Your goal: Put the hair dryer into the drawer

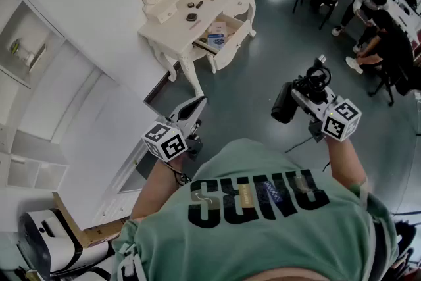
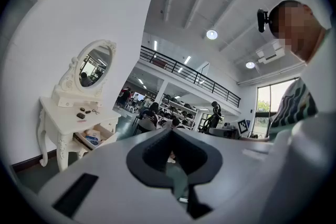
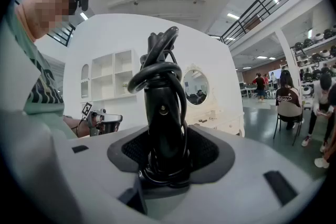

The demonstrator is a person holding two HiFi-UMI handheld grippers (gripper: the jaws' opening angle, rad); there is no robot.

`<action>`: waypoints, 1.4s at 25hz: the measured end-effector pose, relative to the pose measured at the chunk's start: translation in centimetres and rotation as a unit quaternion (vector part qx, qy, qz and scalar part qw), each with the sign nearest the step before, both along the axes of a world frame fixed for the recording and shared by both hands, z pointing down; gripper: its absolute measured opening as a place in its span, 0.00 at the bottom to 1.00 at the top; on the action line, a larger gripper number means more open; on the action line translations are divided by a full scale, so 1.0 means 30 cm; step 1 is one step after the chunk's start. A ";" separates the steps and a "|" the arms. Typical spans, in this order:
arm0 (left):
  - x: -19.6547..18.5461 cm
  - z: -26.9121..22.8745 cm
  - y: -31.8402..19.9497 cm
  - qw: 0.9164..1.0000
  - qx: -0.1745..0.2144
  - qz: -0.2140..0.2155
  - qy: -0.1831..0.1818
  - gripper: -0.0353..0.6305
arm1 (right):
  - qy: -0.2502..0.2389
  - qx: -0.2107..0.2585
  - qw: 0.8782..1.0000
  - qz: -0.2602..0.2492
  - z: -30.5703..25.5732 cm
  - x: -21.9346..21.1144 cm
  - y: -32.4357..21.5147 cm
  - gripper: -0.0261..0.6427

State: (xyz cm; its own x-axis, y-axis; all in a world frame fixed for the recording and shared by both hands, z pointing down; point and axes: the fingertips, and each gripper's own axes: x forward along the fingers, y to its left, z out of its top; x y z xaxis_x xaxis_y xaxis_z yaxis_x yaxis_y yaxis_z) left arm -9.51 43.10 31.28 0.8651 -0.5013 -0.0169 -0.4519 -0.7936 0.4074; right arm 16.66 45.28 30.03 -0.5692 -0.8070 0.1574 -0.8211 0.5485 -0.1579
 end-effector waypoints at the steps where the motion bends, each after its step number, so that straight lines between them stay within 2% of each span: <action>1: 0.002 0.003 -0.002 1.000 0.000 0.000 0.000 0.06 | -0.001 0.000 1.000 0.000 0.003 0.001 -0.002 0.34; 14: 0.083 -0.007 0.017 1.000 0.007 0.007 -0.005 0.07 | 0.004 0.009 1.000 0.002 -0.001 0.073 0.031 0.34; 27: 0.432 -0.030 0.142 1.000 0.008 0.015 -0.003 0.06 | -0.002 0.013 1.000 -0.003 -0.035 0.384 0.161 0.34; 35: 0.507 -0.001 0.105 1.000 -0.002 0.012 -0.009 0.07 | -0.013 0.009 1.000 -0.010 -0.008 0.457 0.117 0.34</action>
State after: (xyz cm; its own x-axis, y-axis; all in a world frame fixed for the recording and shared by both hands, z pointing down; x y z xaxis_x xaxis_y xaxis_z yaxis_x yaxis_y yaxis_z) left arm 5.70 46.25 31.24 0.8770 -0.4805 0.0014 -0.4403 -0.8025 0.4028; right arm 30.38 48.78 29.80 -0.5895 -0.7975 0.1284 -0.8054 0.5683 -0.1683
